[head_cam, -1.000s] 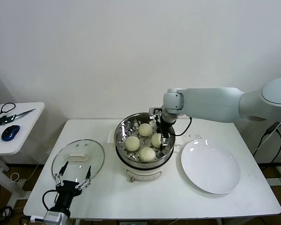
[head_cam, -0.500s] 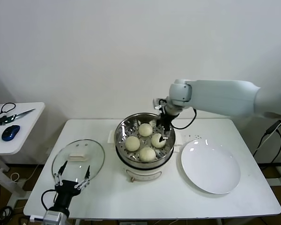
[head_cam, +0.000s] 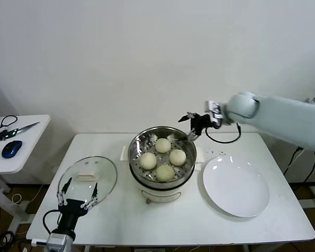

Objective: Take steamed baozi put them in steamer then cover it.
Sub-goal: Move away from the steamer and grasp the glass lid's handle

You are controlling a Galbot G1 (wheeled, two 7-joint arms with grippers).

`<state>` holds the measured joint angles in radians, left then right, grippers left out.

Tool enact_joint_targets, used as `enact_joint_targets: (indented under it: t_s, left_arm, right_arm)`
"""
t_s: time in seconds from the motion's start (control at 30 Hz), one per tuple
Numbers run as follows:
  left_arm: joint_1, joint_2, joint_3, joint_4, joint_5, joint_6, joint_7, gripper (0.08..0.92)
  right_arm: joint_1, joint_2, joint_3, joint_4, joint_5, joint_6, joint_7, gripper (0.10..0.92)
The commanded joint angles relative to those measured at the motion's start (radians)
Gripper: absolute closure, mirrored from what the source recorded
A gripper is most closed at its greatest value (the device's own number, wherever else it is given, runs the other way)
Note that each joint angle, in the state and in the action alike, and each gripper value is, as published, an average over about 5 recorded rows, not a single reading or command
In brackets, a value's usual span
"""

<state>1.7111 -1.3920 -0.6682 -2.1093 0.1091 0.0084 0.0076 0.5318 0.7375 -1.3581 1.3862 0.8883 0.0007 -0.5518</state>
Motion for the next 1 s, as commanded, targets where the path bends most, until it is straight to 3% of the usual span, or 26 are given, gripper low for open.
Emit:
enact_joint_targets:
  t_s: [0.03,0.33,0.5,0.77,1.0]
  left_arm:
    - [-0.01,-0.021,-0.017,-0.005,0.069,0.003,0.002,0.177]
    - [0.006,-0.013,-0.047,-0.002,0.283,-0.039,-0.011,0.177]
    - [-0.019,-0.002,-0.052,0.004,0.607,-0.018,-0.027,0.177]
    - [-0.045,0.026,-0.046,0.039,1.272,0.045,-0.009,0.177]
    - [-0.115,0.033,0.009,0.147,1.55,0.029,-0.001,0.177]
  right_arm:
    - [-0.795,-0.289,0.844,0.162,-0.043,0.214,0.277,0.203]
    - [-1.392,-0.189,1.442,0.254,-0.16,0.189,0.381,0.203]
    - [-1.61,-0.064,1.655,0.297,-0.235,0.155,0.409,0.203]
    - [-1.789,0.112,1.848,0.34,-0.308,0.08,0.416,0.203]
    - [-1.834,0.199,1.904,0.302,-0.317,0.041,0.468,0.203]
